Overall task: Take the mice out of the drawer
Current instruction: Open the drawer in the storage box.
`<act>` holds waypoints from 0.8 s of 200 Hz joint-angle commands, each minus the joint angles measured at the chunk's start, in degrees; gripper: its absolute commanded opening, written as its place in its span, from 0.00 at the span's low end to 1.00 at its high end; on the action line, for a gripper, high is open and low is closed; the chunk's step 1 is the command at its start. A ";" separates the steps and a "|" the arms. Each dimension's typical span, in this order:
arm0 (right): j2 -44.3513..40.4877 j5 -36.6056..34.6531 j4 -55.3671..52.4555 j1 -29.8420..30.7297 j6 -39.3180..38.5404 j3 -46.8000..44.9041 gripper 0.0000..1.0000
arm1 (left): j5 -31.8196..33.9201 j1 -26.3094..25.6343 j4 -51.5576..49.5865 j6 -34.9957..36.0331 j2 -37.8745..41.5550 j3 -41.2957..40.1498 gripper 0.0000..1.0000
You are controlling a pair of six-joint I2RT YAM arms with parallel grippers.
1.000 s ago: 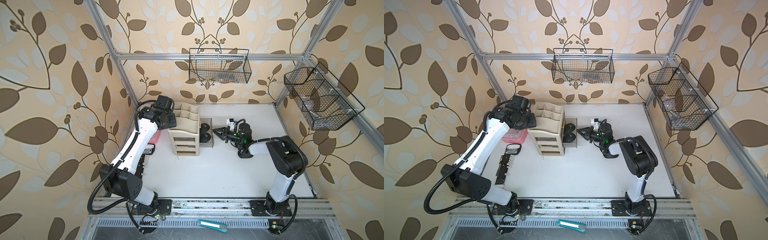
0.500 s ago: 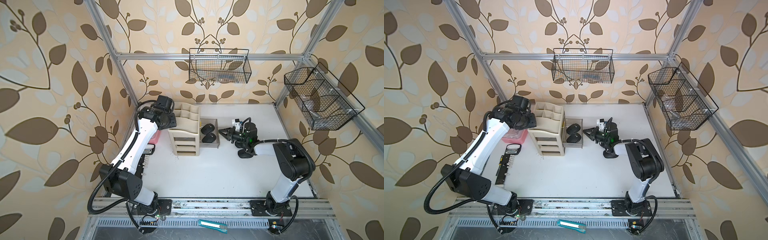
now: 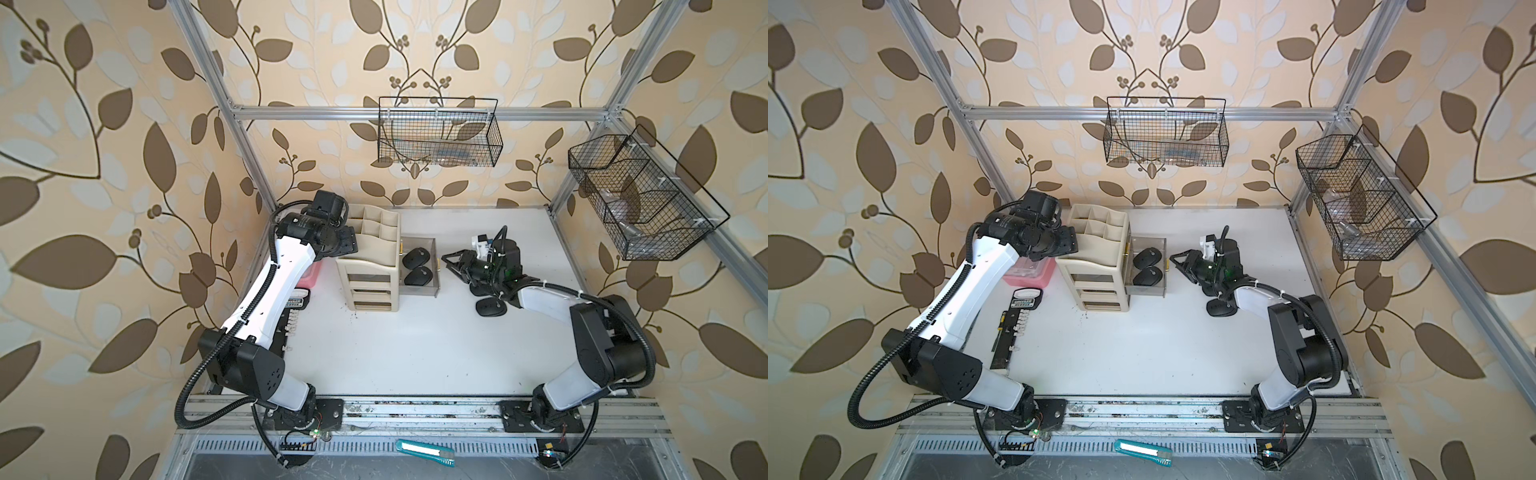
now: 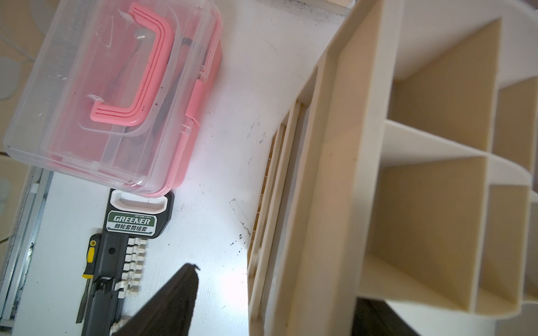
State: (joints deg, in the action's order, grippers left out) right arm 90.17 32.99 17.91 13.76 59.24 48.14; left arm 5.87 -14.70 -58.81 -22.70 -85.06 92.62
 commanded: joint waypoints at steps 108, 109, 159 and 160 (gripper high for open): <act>-0.17 -39.22 -57.80 18.53 4.28 37.28 0.68 | -9.59 -0.51 5.75 1.63 17.03 -5.14 0.94; -0.04 -39.45 -57.85 18.74 4.51 37.51 0.68 | -9.53 -0.51 5.78 1.53 16.99 -5.16 0.94; 10.04 -44.25 -62.09 24.00 16.40 45.40 0.74 | -9.26 -0.51 7.34 -0.35 15.01 -6.05 0.94; 10.07 -44.20 -62.10 24.02 16.63 45.43 0.74 | -9.28 -0.51 7.41 -0.34 14.97 -6.09 0.94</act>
State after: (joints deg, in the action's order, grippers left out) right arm 96.86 -5.91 -38.33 36.42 67.46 91.37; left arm -3.51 -14.70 -53.56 -21.56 -69.73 86.43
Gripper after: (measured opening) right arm 0.737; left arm 0.941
